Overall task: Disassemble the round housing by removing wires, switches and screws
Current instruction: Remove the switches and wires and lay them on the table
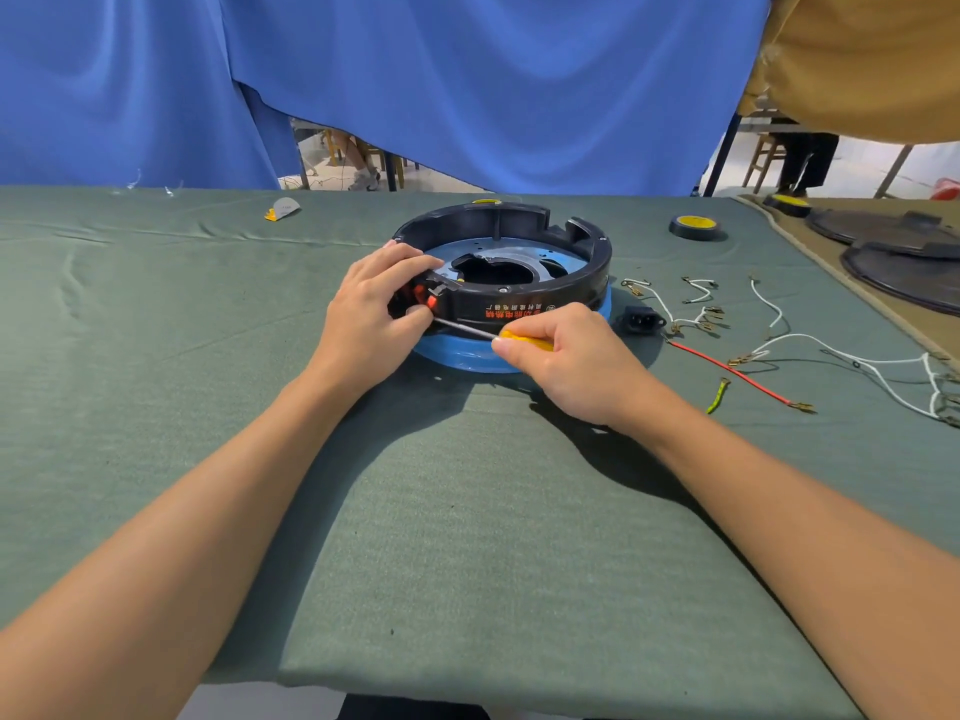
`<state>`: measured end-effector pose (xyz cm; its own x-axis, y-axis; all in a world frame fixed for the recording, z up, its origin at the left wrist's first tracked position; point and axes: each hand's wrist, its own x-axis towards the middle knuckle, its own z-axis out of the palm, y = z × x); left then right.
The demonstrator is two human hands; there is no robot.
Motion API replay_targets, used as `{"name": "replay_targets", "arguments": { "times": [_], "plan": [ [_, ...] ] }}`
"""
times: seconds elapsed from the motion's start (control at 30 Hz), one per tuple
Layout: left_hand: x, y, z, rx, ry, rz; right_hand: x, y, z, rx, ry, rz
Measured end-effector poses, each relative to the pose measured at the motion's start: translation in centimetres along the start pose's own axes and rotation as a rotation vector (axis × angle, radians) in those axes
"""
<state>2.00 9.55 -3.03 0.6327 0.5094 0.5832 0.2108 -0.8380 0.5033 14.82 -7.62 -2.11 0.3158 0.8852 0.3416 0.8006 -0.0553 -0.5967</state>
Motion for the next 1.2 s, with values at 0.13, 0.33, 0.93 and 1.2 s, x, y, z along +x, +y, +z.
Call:
{"name": "replay_targets", "arguments": {
  "times": [0.13,0.33,0.93,1.2],
  "plan": [
    [0.2,-0.5,-0.8,0.049,-0.083,0.031,-0.8,0.0,-0.2,-0.104,0.045,-0.057],
    [0.0,-0.4,-1.0,0.214,-0.082,0.115,-1.7,0.0,-0.8,-0.229,0.117,-0.072],
    [-1.0,1.5,0.4,0.310,0.081,0.198,-4.7,-1.0,0.8,-0.420,0.085,0.036],
    [-0.8,1.8,0.5,0.335,0.119,0.212,-4.7,-0.7,0.0,-0.314,0.128,0.052]
  ]
}}
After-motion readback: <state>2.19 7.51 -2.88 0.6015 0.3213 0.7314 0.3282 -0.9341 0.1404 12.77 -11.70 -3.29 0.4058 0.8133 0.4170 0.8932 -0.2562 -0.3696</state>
